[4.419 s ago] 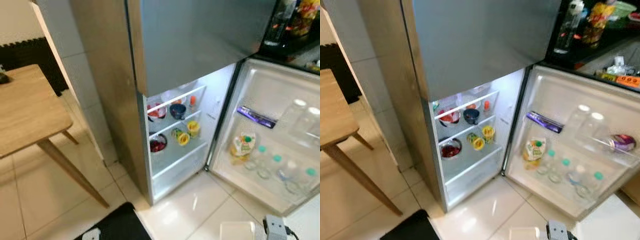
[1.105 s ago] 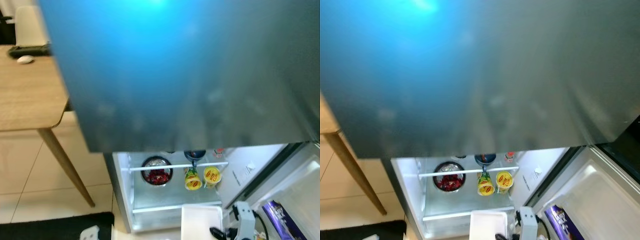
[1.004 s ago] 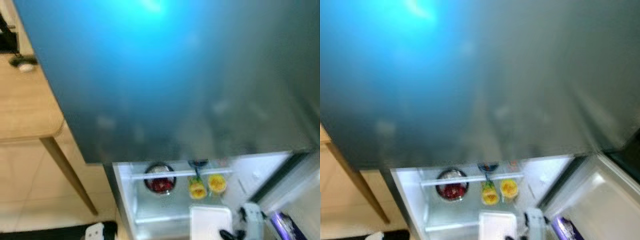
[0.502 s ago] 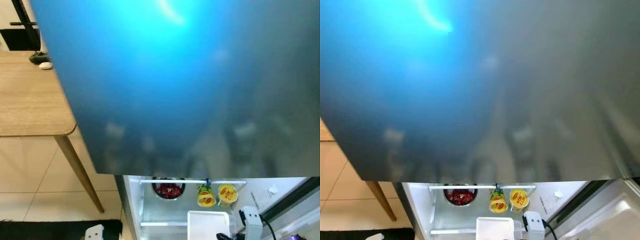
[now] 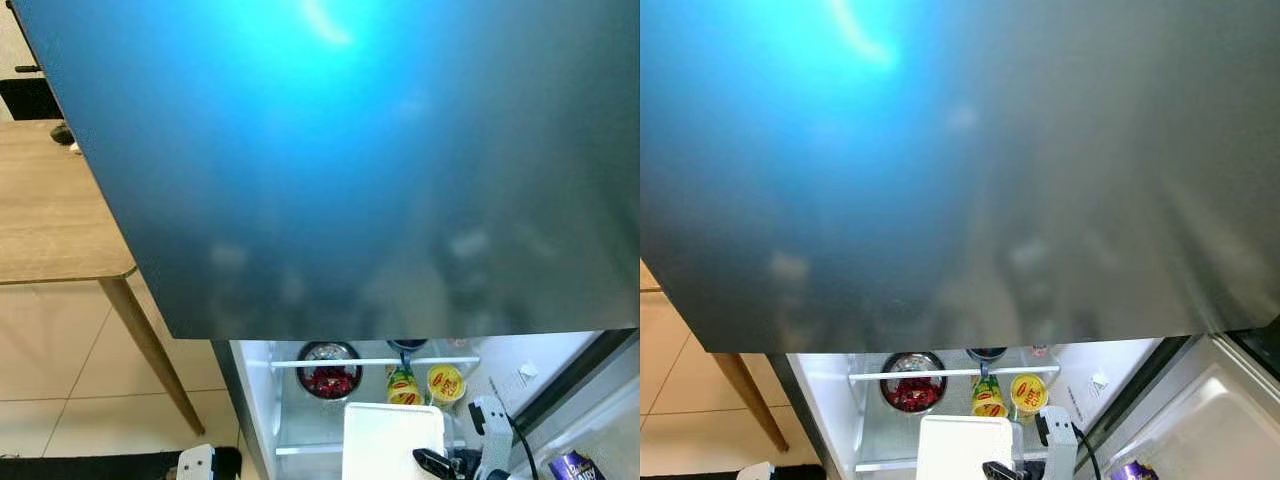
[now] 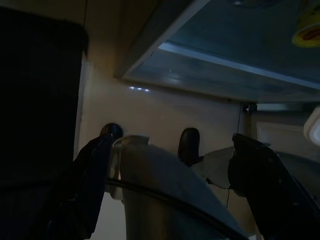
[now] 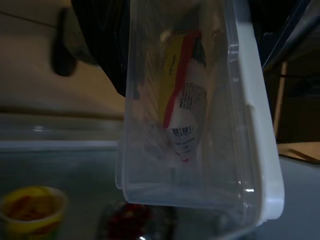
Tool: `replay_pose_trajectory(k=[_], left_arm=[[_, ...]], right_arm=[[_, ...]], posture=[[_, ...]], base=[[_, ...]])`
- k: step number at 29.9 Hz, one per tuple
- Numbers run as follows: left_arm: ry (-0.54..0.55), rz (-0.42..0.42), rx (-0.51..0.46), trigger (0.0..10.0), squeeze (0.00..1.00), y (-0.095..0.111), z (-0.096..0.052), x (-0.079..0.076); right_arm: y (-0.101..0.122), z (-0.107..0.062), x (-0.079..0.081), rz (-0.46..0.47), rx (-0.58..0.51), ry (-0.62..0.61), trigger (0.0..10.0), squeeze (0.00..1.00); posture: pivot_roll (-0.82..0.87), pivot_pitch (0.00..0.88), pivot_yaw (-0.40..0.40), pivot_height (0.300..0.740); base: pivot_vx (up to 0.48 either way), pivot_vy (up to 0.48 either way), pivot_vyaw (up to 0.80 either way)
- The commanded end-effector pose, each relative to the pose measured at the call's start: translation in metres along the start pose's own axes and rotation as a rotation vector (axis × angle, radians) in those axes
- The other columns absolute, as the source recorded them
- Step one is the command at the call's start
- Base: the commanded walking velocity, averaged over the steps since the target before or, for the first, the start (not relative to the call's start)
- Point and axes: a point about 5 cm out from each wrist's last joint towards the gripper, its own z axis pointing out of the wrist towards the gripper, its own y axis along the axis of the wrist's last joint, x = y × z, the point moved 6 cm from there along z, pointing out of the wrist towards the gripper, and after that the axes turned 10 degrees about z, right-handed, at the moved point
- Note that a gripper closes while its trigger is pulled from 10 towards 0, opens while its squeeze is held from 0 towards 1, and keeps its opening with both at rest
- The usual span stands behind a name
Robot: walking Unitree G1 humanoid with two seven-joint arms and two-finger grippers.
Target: Restocking fridge
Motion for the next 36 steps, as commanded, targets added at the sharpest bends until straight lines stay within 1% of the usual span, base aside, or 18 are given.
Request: replay_pose_trajectory(k=[1, 2, 3, 4, 6, 7, 10, 11, 12, 16, 19, 21, 25, 26, 30, 31, 34, 36], left_arm=[[-0.066, 0.086, -0.058, 10.0, 0.00, 0.022, 0.007, -0.014], [-0.104, 0.145, -0.086, 10.0, 0.00, 0.032, 0.010, -0.020], [-0.139, 0.204, -0.106, 10.0, 0.00, 0.040, 0.011, -0.027], [-0.139, 0.204, -0.106, 10.0, 0.00, 0.040, 0.011, -0.027], [-0.183, 0.273, -0.131, 10.0, 0.00, 0.048, 0.013, -0.036], [-0.183, 0.273, -0.131, 10.0, 0.00, 0.048, 0.013, -0.036], [-0.200, 0.297, -0.148, 10.0, 0.00, 0.053, 0.013, -0.040], [-0.217, 0.323, -0.155, 10.0, 0.00, 0.055, 0.014, -0.043], [-0.223, 0.332, -0.157, 10.0, 0.00, 0.055, 0.014, -0.045], [-0.226, 0.336, -0.158, 10.0, 0.00, 0.055, 0.014, -0.046], [-0.235, 0.346, -0.157, 10.0, 0.00, 0.053, 0.014, -0.049], [-0.239, 0.355, -0.153, 10.0, 0.00, 0.051, 0.013, -0.050], [-0.241, 0.360, -0.150, 10.0, 0.00, 0.049, 0.013, -0.050], [-0.242, 0.363, -0.148, 10.0, 0.00, 0.048, 0.013, -0.050], [-0.245, 0.368, -0.147, 10.0, 0.00, 0.048, 0.013, -0.051], [-0.246, 0.370, -0.146, 10.0, 0.00, 0.047, 0.013, -0.052], [-0.247, 0.373, -0.143, 10.0, 0.00, 0.047, 0.013, -0.052], [-0.250, 0.377, -0.144, 10.0, 0.00, 0.047, 0.013, -0.053]], right_arm=[[0.045, 0.013, 0.031, -0.051, -0.113, 0.133, 10.0, 0.00], [0.059, 0.018, 0.042, -0.049, -0.153, 0.169, 10.0, 0.00], [0.068, 0.020, 0.045, -0.018, -0.194, 0.172, 10.0, 0.00], [0.068, 0.020, 0.045, -0.018, -0.194, 0.172, 10.0, 0.00], [0.074, 0.020, 0.043, 0.062, -0.253, 0.152, 10.0, 0.00], [0.074, 0.020, 0.043, 0.062, -0.253, 0.152, 10.0, 0.00], [0.078, 0.019, 0.042, 0.131, -0.289, 0.160, 10.0, 0.00], [0.081, 0.017, 0.042, 0.228, -0.321, 0.189, 10.0, 0.00], [0.080, 0.016, 0.042, 0.256, -0.326, 0.203, 10.0, 0.00], [0.080, 0.015, 0.042, 0.271, -0.328, 0.213, 10.0, 0.00], [0.039, 0.005, 0.038, 0.278, -0.161, 0.280, 10.0, 0.00], [0.016, -0.004, 0.035, 0.249, -0.066, 0.309, 10.0, 0.00], [0.004, -0.011, 0.034, 0.229, -0.010, 0.327, 10.0, 0.00], [-0.005, -0.018, 0.033, 0.215, 0.034, 0.352, 10.0, 0.00], [-0.010, -0.029, 0.035, 0.217, 0.074, 0.407, 10.0, 0.00], [-0.008, -0.032, 0.039, 0.214, 0.076, 0.443, 10.0, 0.00], [0.000, -0.031, 0.047, 0.201, 0.065, 0.489, 10.0, 0.00], [0.016, -0.025, 0.058, 0.198, 0.012, 0.523, 10.0, 0.00]], posture=[[-0.08, 0.000, -0.050, 0.740], [-0.08, 0.000, -0.053, 0.740], [-0.08, 0.000, -0.055, 0.740], [-0.08, 0.000, -0.055, 0.740], [-0.08, 0.000, -0.059, 0.740], [-0.08, 0.000, -0.059, 0.740], [-0.08, 0.000, -0.058, 0.740], [-0.08, 0.000, -0.063, 0.740], [-0.08, 0.000, -0.065, 0.740], [-0.08, 0.000, -0.065, 0.740], [-0.08, 0.000, -0.068, 0.740], [-0.08, 0.000, -0.068, 0.740], [-0.08, 0.000, -0.074, 0.740], [-0.08, 0.000, -0.074, 0.740], [-0.09, 0.000, -0.071, 0.740], [-0.09, 0.000, -0.071, 0.740], [-0.10, 0.000, -0.067, 0.740], [-0.09, 0.000, -0.067, 0.740]], base=[[0.000, 0.000, 0.00], [0.000, 0.000, 0.00], [0.000, 0.000, 0.00], [0.000, 0.000, 0.00], [0.000, 0.000, 0.00], [0.000, 0.000, 0.00], [0.000, 0.000, 0.00], [0.000, 0.000, 0.00], [0.000, 0.000, 0.00], [0.000, 0.000, 0.00], [0.000, 0.000, 0.00], [0.000, 0.000, 0.00], [0.000, 0.000, 0.00], [0.000, 0.000, 0.00], [0.000, 0.000, 0.00], [0.000, 0.000, 0.00], [0.000, 0.000, 0.00], [0.000, 0.000, 0.00]])
